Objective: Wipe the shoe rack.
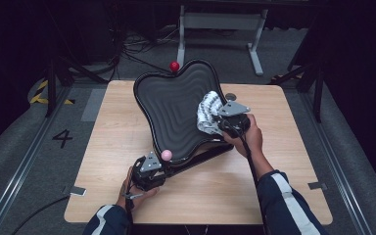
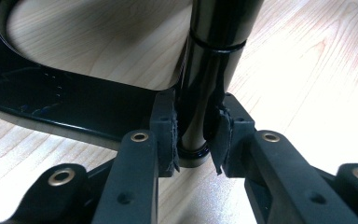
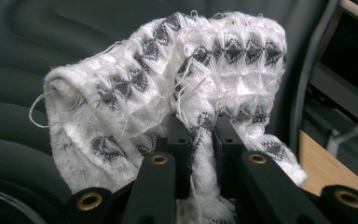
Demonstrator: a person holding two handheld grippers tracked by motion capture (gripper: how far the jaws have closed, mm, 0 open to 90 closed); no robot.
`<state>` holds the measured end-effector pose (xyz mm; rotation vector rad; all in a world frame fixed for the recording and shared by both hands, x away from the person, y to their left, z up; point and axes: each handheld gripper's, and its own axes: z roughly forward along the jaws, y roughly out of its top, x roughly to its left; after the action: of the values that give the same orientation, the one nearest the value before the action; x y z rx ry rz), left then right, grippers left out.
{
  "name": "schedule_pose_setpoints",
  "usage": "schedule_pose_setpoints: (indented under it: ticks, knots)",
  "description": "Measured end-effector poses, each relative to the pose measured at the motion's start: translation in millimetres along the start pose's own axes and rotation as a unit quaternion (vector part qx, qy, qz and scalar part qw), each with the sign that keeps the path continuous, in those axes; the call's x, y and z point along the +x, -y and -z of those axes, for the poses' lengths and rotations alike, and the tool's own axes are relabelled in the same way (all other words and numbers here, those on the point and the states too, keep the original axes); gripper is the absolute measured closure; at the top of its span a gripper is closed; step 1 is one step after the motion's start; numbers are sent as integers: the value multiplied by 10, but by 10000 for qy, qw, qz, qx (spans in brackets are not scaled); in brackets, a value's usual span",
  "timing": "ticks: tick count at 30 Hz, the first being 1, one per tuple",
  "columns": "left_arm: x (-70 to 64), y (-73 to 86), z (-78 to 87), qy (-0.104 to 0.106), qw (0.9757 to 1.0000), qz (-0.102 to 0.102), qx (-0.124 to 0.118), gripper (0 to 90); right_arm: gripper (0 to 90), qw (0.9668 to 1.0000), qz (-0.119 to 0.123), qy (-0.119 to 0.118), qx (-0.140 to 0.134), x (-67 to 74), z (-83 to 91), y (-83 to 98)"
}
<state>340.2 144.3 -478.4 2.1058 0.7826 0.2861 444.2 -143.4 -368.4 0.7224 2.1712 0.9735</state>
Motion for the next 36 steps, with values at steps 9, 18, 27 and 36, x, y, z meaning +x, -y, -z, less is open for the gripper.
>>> schedule_pose_setpoints:
  ticks: [9,18,27,36]
  knots:
    - [-2,-3,-4,-55,10000,-69,-23,720,810,9975,472,-485,-219,499,-79,-296]
    - [-6,-2,-2,-64,10000,-63,-10,722,809,9939,739,-734,-348,750,-112,-419]
    - [-6,-1,-4,-47,10000,-32,-25,721,810,9991,377,-107,-154,308,-103,-247]
    - [4,-5,3,-45,10000,-58,6,720,810,9982,-27,555,204,-165,-70,-28]
